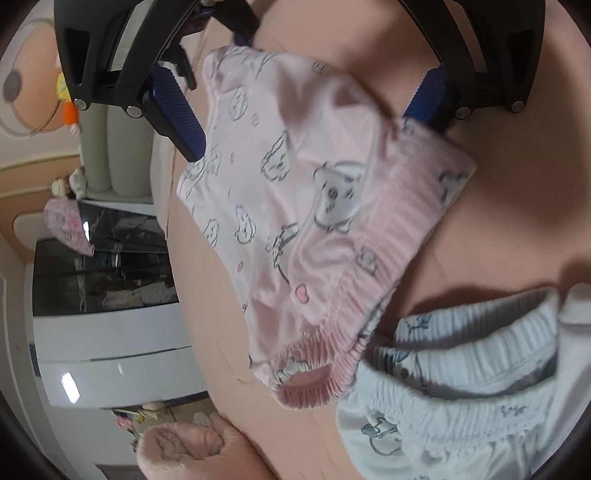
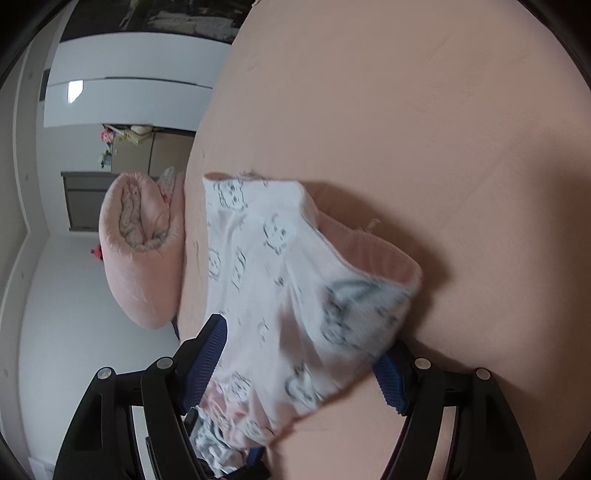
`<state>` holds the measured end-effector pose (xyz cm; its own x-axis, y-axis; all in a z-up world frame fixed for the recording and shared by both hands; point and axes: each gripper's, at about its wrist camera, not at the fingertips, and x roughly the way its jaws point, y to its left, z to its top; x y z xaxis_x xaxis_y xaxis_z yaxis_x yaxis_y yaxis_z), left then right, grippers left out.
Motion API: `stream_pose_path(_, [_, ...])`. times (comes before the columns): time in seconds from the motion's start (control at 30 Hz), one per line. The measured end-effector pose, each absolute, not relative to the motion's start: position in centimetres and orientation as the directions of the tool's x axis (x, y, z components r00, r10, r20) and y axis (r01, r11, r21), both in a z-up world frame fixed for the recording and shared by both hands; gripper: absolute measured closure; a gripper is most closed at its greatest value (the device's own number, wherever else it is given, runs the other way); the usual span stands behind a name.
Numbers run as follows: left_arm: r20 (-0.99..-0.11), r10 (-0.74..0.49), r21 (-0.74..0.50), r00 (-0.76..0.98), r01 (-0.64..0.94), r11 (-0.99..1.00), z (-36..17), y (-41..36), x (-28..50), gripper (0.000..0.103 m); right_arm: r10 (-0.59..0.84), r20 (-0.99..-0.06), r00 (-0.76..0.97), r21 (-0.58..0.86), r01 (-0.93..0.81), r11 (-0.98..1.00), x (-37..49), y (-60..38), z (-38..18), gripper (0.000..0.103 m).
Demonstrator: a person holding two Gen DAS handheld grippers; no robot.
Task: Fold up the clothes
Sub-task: 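Grasp the waistband with the left tool while the right tool grasps the leg cuff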
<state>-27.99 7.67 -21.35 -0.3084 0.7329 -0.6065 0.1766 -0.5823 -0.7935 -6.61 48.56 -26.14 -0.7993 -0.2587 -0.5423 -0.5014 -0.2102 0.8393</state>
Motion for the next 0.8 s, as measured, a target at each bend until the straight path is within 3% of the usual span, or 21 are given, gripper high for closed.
stream_pose_path(0.17, [-0.570, 0.771, -0.822, -0.286, 0.220, -0.526, -22.1, 7.1, -28.6, 0.000, -0.270, -0.507, -0.819, 0.862, -0.478, -0.170, -7.9, 49.1, -26.6, 0.027])
stream_pose_path(0.27, [-0.533, 0.799, -0.844, -0.278, 0.236, -0.481, -22.4, 6.6, -28.6, 0.000, -0.280, -0.447, -0.849, 0.894, -0.429, -0.128, -7.0, 49.5, -27.3, 0.032])
stream_pose_path(0.33, [-0.521, 0.810, -0.851, -0.269, 0.241, -0.467, -22.5, 6.5, -28.6, 0.000, -0.278, -0.453, -0.847, 0.891, -0.440, -0.109, -6.5, 49.7, -28.0, 0.048])
stream_pose_path(0.4, [-0.520, 0.812, -0.851, -0.264, 0.236, -0.469, -22.5, 6.5, -28.5, 0.000, -0.276, -0.467, -0.840, 0.883, -0.461, -0.090, -5.9, 49.9, -28.8, 0.083])
stream_pose_path(0.47, [-0.532, 0.801, -0.846, -0.274, 0.219, -0.486, -22.5, 6.3, -28.1, 0.000, -0.286, -0.456, -0.843, 0.885, -0.463, -0.044, -5.1, 50.2, -30.2, 0.103])
stream_pose_path(0.53, [-0.543, 0.790, -0.840, -0.285, 0.202, -0.504, -22.5, 6.2, -27.6, 0.000, -0.296, -0.422, -0.857, 0.899, -0.438, -0.013, -4.9, 50.3, -30.7, 0.103])
stream_pose_path(0.6, [-0.554, 0.778, -0.833, -0.296, 0.185, -0.522, -22.5, 6.0, -27.2, 0.006, -0.299, -0.435, -0.849, 0.892, -0.452, -0.015, -5.3, 50.2, -30.4, 0.103])
stream_pose_path(0.7, [-0.569, 0.760, -0.821, -0.314, 0.160, -0.548, -22.6, 5.8, -26.5, 0.026, -0.301, -0.434, -0.849, 0.893, -0.451, -0.017, -5.4, 50.1, -30.3, 0.103])
stream_pose_path(0.77, [-0.577, 0.750, -0.813, -0.324, 0.146, -0.563, -22.6, 5.6, -26.1, 0.060, -0.305, -0.420, -0.855, 0.900, -0.436, -0.015, -5.4, 50.1, -30.4, 0.102])
stream_pose_path(0.8, [-0.559, 0.768, -0.828, -0.314, 0.167, -0.535, -23.4, 5.0, -26.1, 0.071, -0.307, -0.420, -0.854, 0.900, -0.435, -0.020, -5.3, 50.0, -30.3, 0.102])
